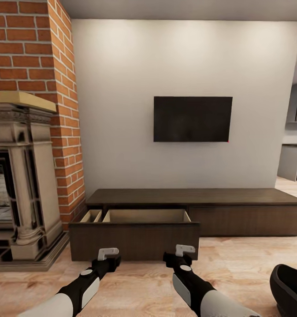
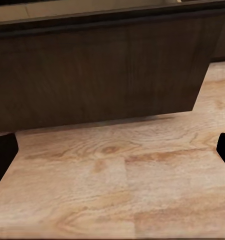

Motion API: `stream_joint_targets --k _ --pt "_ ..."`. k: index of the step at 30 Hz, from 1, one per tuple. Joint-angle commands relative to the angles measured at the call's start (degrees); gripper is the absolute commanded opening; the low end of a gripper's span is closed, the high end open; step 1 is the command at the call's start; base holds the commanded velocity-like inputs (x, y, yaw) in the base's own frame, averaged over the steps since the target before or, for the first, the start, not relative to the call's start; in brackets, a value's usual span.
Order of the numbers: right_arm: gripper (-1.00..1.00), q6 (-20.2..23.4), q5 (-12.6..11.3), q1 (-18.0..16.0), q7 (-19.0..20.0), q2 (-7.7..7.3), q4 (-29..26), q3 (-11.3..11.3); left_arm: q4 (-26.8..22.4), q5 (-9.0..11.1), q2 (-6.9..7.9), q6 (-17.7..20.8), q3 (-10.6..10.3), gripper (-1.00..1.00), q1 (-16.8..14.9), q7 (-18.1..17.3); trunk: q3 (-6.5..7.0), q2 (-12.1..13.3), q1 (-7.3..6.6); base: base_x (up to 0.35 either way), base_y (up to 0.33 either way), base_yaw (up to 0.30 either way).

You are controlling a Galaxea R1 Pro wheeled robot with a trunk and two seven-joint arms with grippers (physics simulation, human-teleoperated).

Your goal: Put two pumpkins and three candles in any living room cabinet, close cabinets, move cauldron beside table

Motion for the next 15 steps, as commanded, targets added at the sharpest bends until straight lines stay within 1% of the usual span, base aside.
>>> stream_joint_targets --k 1,4,6,7,8,10,13,15 --pt "1.00 0.01 -0.59 -0.10 -0.26 -0.02 -0.24 0.46 0.10 0.59 0.02 -0.24 -0.40 1.00 -0.06 -0.11 -0.30 -0.05 0.01 0.000 0.000 0.000" --pt "1.00 0.61 -0.49 -0.20 -0.20 -0.02 -0.80 0.51 0.10 0.61 0.00 -0.27 -0.44 1.00 -0.06 -0.13 -0.96 -0.09 0.09 0.000 0.000 0.000" --pt "1.00 0.75 0.13 -0.23 -0.14 -0.07 -1.00 0.56 0.08 0.67 0.07 -0.35 -0.46 1.00 -0.06 -0.24 -1.41 -0.12 0.14 0.000 0.000 0.000" --pt "1.00 0.77 0.60 -0.24 -0.14 -0.09 -1.01 0.58 0.05 0.70 0.09 -0.37 -0.46 1.00 -0.06 -0.27 -1.63 -0.13 0.16 0.000 0.000 0.000" --pt "1.00 0.78 1.71 -0.25 -0.15 -0.11 -1.01 0.58 0.03 0.74 0.10 -0.39 -0.47 1.00 -0.06 -0.31 -1.85 -0.15 0.19 0.000 0.000 0.000" --pt "1.00 0.73 2.71 -0.26 -0.15 -0.16 -1.00 0.59 0.02 0.76 0.10 -0.46 -0.46 1.00 -0.06 -0.34 -2.29 -0.17 0.24 0.000 0.000 0.000" --pt "1.00 0.61 3.83 -0.26 -0.16 -0.24 -0.98 0.58 0.01 0.79 0.13 -0.67 -0.47 1.00 -0.06 -0.38 -2.96 -0.21 0.32 0.000 0.000 0.000" --pt "1.00 0.54 4.14 -0.26 -0.16 -0.27 -1.03 0.57 -0.01 0.81 0.15 -0.78 -0.47 1.00 -0.06 -0.38 -3.40 -0.24 0.37 0.000 0.000 0.000"
